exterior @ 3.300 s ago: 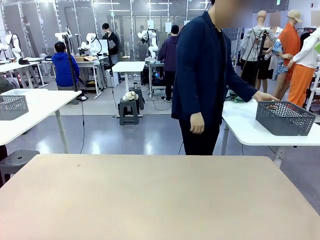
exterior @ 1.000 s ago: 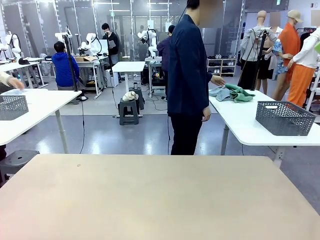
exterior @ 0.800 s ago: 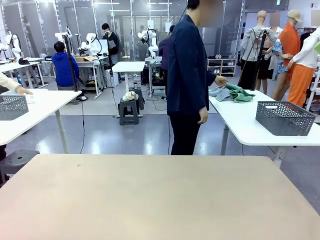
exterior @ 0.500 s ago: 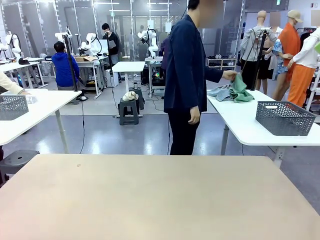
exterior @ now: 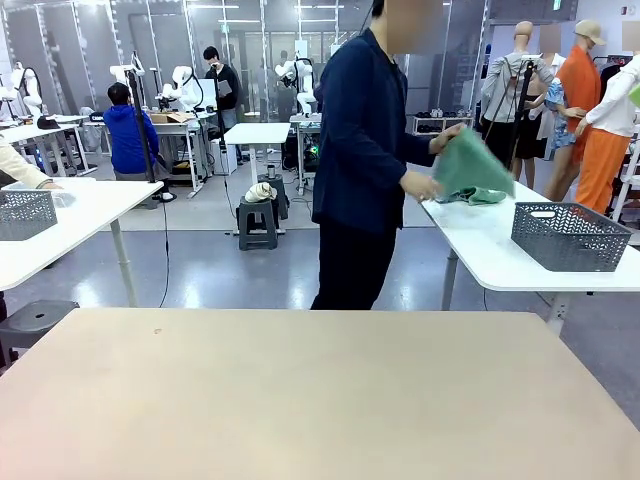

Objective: Fold the towels and place them in the basket.
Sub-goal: When a person lays out a Towel with hook on the table, fold it in half twice.

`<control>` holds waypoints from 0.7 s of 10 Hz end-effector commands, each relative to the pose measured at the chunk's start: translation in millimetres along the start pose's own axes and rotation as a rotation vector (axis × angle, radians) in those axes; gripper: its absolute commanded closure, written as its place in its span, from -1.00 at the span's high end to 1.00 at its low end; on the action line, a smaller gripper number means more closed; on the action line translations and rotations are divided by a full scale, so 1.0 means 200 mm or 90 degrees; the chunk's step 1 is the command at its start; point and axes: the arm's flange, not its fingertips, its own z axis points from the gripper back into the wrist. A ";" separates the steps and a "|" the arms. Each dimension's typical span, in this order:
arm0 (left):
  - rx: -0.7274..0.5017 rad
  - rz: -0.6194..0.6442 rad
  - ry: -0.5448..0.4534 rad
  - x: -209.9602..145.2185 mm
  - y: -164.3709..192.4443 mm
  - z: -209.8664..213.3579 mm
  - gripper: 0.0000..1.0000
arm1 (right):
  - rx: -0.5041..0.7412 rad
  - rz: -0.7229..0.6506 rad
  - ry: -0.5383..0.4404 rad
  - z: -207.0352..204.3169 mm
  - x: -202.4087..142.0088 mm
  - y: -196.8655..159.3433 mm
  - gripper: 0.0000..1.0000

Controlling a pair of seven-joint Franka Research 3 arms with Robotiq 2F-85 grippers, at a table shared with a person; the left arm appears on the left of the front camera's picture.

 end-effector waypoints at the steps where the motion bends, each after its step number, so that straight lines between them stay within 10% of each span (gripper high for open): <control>1: 0.000 -0.004 0.000 0.00 0.00 0.00 1.00 | 0.002 0.002 -0.001 0.00 0.00 0.00 1.00; 7: 0.000 -0.004 0.000 0.00 0.00 0.00 1.00 | 0.002 0.002 -0.001 0.00 0.00 0.00 1.00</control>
